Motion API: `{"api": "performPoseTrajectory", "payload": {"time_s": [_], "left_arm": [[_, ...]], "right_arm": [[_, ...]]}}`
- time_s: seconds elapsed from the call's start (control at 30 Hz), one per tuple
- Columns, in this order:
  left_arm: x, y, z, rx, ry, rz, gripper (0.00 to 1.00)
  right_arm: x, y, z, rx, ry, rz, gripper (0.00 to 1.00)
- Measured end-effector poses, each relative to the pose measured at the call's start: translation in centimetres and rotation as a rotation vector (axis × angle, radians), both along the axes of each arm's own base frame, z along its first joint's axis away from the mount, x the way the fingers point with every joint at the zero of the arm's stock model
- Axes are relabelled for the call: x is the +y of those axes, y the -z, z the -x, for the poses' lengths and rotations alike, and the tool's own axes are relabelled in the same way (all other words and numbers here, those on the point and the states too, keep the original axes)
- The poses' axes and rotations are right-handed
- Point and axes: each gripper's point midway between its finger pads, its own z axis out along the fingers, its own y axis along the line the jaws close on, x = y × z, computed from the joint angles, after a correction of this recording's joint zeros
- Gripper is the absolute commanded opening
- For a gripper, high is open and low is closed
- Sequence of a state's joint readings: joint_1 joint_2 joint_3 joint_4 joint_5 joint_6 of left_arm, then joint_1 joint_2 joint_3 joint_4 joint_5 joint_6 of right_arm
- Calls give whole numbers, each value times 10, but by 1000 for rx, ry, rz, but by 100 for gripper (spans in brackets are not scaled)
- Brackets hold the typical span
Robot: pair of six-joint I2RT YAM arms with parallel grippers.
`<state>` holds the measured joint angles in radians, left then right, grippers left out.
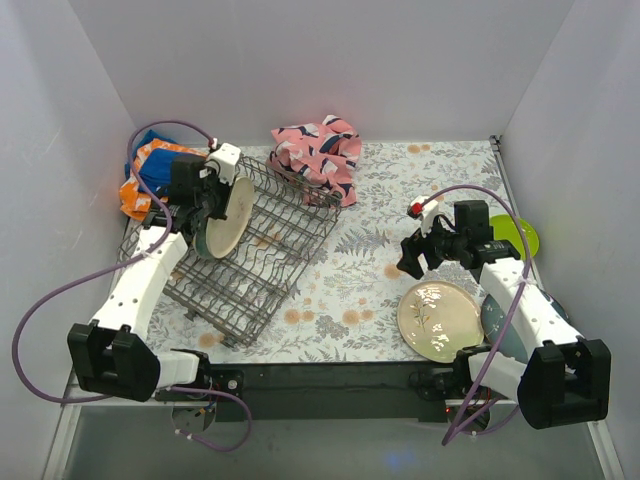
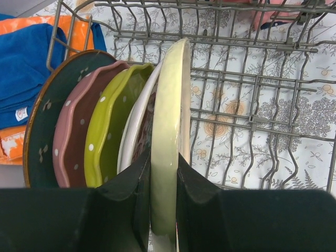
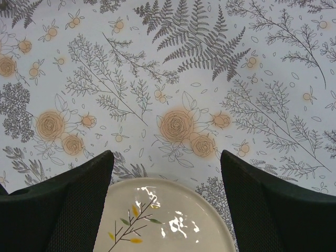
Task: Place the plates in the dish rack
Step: Insert the plate into the dish rack
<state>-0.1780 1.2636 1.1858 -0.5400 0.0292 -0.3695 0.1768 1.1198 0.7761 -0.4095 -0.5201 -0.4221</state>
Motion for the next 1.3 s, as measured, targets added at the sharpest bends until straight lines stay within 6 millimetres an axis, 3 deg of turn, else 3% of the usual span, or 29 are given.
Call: {"api": "performPoseTrajectory", "payload": {"time_s": [0.27,0.57,0.63,0.67,0.87,1.3], "left_arm": [[2,27,-2,49,7,-19,0],[0,43,0,65,21,-20,0],[0,48,1,70,21,-21,7],[0,48,1,69,21,-20,19],[-1,41,-5,33,7,0,48],[-2,15,-8,-32,-18,41,50]], "right_arm": [[0,4,-1,17,0,3,87],[1,5,-2,24,-3,2,87],[1,5,-2,24,-3,2,87],[1,5,-3,23,-3,1,87],[1,4,-3,23,-5,-1,87],[2,4,-2,23,-9,-5,87]]}}
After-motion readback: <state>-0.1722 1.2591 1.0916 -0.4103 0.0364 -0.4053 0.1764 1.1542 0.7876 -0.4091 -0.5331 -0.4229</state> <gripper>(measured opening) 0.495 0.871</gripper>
